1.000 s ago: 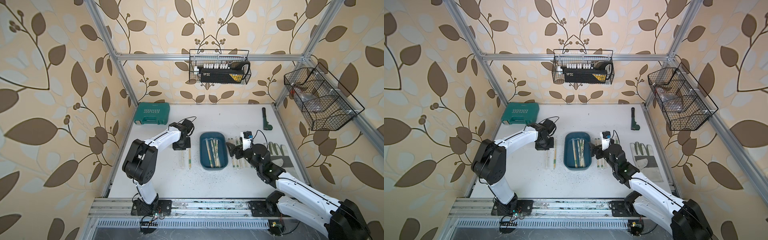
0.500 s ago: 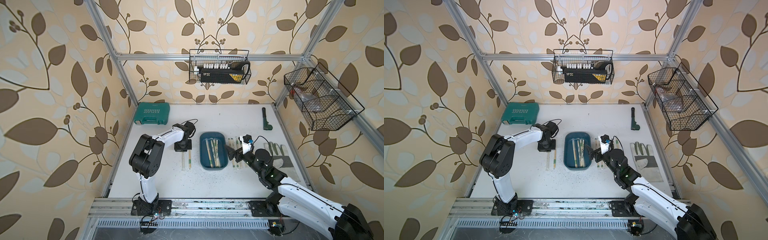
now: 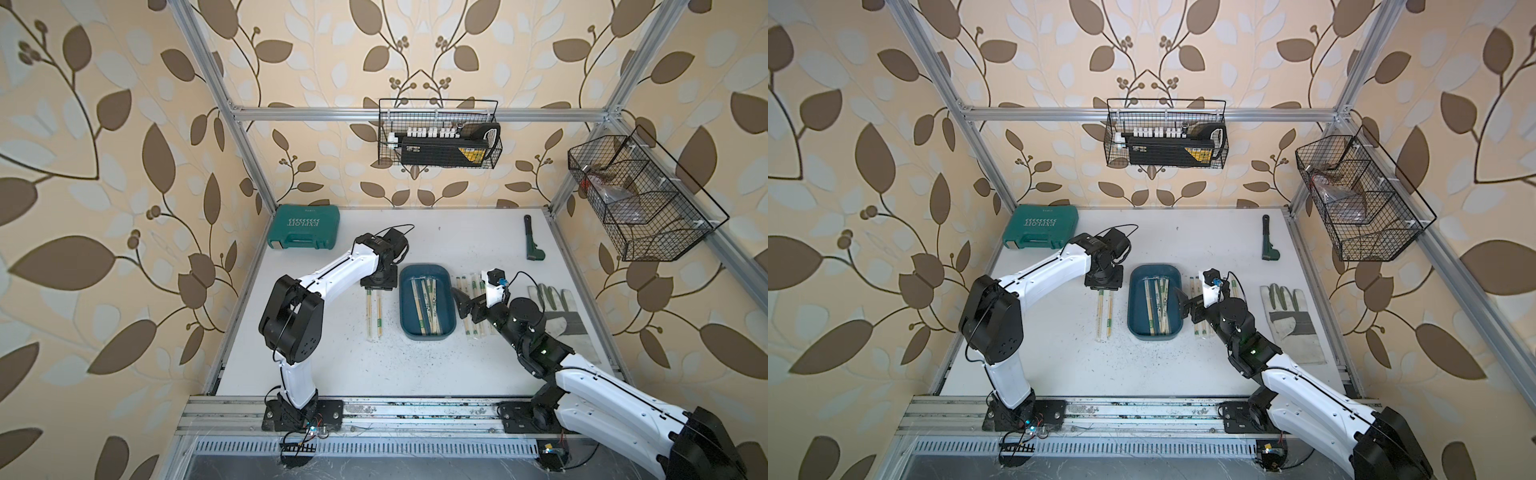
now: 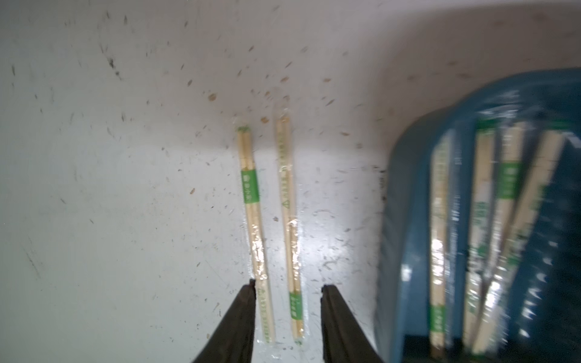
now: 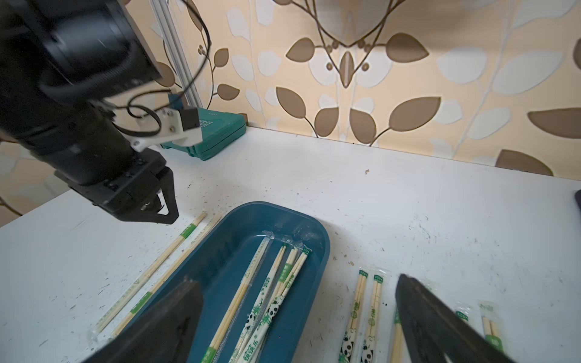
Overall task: Take the paired disposable chopsticks out of the storage box
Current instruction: Place the paired disposable chopsticks at the center of the board, then pick up the paired disposable chopsticks from the storage box.
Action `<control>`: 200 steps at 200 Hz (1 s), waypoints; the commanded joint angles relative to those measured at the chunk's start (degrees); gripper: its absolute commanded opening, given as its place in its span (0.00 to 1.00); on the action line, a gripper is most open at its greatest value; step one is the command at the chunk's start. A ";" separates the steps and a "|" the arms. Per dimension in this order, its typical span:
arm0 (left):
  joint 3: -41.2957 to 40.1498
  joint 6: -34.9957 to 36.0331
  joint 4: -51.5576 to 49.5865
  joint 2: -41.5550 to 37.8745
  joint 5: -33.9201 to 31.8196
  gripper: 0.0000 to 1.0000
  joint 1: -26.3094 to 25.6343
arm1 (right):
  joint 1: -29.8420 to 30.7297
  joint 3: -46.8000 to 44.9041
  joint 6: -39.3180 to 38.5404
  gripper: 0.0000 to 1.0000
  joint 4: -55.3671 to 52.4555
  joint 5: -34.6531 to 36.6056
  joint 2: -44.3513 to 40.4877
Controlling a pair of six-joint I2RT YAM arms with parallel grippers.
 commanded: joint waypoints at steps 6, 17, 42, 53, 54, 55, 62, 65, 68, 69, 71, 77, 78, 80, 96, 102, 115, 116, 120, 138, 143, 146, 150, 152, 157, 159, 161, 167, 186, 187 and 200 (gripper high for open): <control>8.74 -2.44 -0.87 0.03 1.70 0.39 -4.28 | 0.33 -1.99 0.68 0.99 1.32 4.95 -4.23; 12.79 -3.24 -2.72 4.36 3.01 0.39 -4.95 | 0.39 -2.84 0.77 0.99 1.66 6.08 -5.69; 17.95 -4.58 -3.53 12.72 5.74 0.33 -5.51 | 0.33 -2.68 0.78 0.99 1.45 6.03 -5.61; 18.38 -5.52 -3.17 14.76 5.41 0.32 -5.60 | 0.33 -2.20 0.69 0.99 0.93 6.05 -4.99; 18.38 -5.63 -3.12 14.94 5.40 0.32 -5.60 | 0.33 -2.14 0.73 0.99 0.85 6.08 -4.96; 18.47 -5.64 -3.09 15.12 5.40 0.32 -5.56 | 0.37 -2.11 0.76 0.99 0.80 6.01 -4.89; 18.72 -6.22 -3.22 16.14 5.28 0.32 -5.59 | 0.33 -1.91 0.69 0.99 0.78 5.89 -4.66; 18.89 -6.45 -3.20 16.48 5.12 0.32 -5.60 | 0.34 -1.86 0.69 0.99 0.69 5.86 -4.58; 18.82 -6.70 -3.10 16.79 4.98 0.32 -5.60 | 0.36 -1.82 0.69 0.99 0.70 5.79 -4.49; 18.78 -6.75 -3.04 16.92 4.97 0.32 -5.60 | 0.39 -1.82 0.69 0.99 0.64 5.82 -4.49; 18.77 -6.79 -2.89 17.11 5.03 0.32 -5.60 | 0.34 -1.82 0.69 0.99 0.71 5.80 -4.48; 18.59 -6.95 -2.45 17.74 5.28 0.32 -5.59 | 0.33 -1.80 0.69 0.99 0.71 5.71 -4.48; 18.62 -6.97 -2.50 17.84 5.30 0.32 -5.59 | 0.33 -1.81 0.69 0.99 0.69 5.74 -4.48; 18.66 -7.00 -2.46 18.02 5.31 0.32 -5.60 | 0.33 -1.81 0.69 0.99 0.68 5.76 -4.48; 18.78 -7.34 -1.79 19.78 5.63 0.31 -5.58 | 0.34 -1.77 0.69 0.99 0.72 5.71 -4.57; 18.61 -7.37 -1.38 20.38 6.05 0.31 -5.60 | 0.35 -1.73 0.69 0.99 0.44 5.70 -4.65; 18.43 -7.58 -0.82 21.68 6.42 0.31 -5.60 | 0.33 -1.64 0.69 0.99 0.42 5.67 -4.65; 18.41 -7.63 -0.76 21.78 6.48 0.31 -5.60 | 0.33 -1.64 0.69 0.99 0.41 5.63 -4.65; 18.39 -7.73 -0.56 22.29 6.68 0.31 -5.53 | 0.37 -1.64 0.69 0.99 0.40 5.60 -4.65; 18.49 -8.20 -0.43 24.15 6.94 0.31 -5.50 | 0.35 -1.64 0.69 0.99 0.35 5.45 -4.65; 18.56 -8.20 -0.32 24.52 7.04 0.31 -5.51 | 0.40 -1.61 0.69 0.99 0.37 5.47 -4.65; 18.47 -8.25 -0.15 24.75 7.11 0.31 -5.56 | 0.35 -1.64 0.69 0.99 0.32 5.46 -4.65; 18.40 -8.34 -0.02 25.06 7.22 0.31 -5.53 | 0.35 -1.64 0.69 0.99 0.40 5.46 -4.74; 18.39 -8.33 0.04 25.17 7.28 0.31 -5.52 | 0.33 -1.64 0.69 0.99 0.39 5.47 -4.74; 18.41 -8.45 0.09 25.53 7.24 0.31 -5.51 | 0.38 -1.64 0.69 0.99 0.28 5.47 -4.74; 18.41 -8.47 0.10 25.64 7.22 0.31 -5.51 | 0.36 -1.64 0.69 0.99 0.27 5.43 -4.74; 18.39 -8.47 0.10 25.77 7.20 0.31 -5.51 | 0.34 -1.64 0.69 0.99 0.27 5.42 -4.74; 18.53 -8.47 0.25 26.06 7.33 0.31 -5.51 | 0.36 -1.56 0.61 0.99 0.27 5.47 -4.74; 18.39 -8.46 0.36 27.02 7.25 0.31 -5.51 | 0.40 -1.55 0.60 0.99 0.18 5.46 -4.74; 18.47 -8.47 0.36 27.05 7.25 0.31 -5.51 | 0.41 -1.55 0.60 0.99 0.17 5.44 -4.74; 18.43 -8.48 0.51 27.42 7.49 0.31 -5.49 | 0.33 -1.55 0.60 0.99 0.23 5.38 -4.74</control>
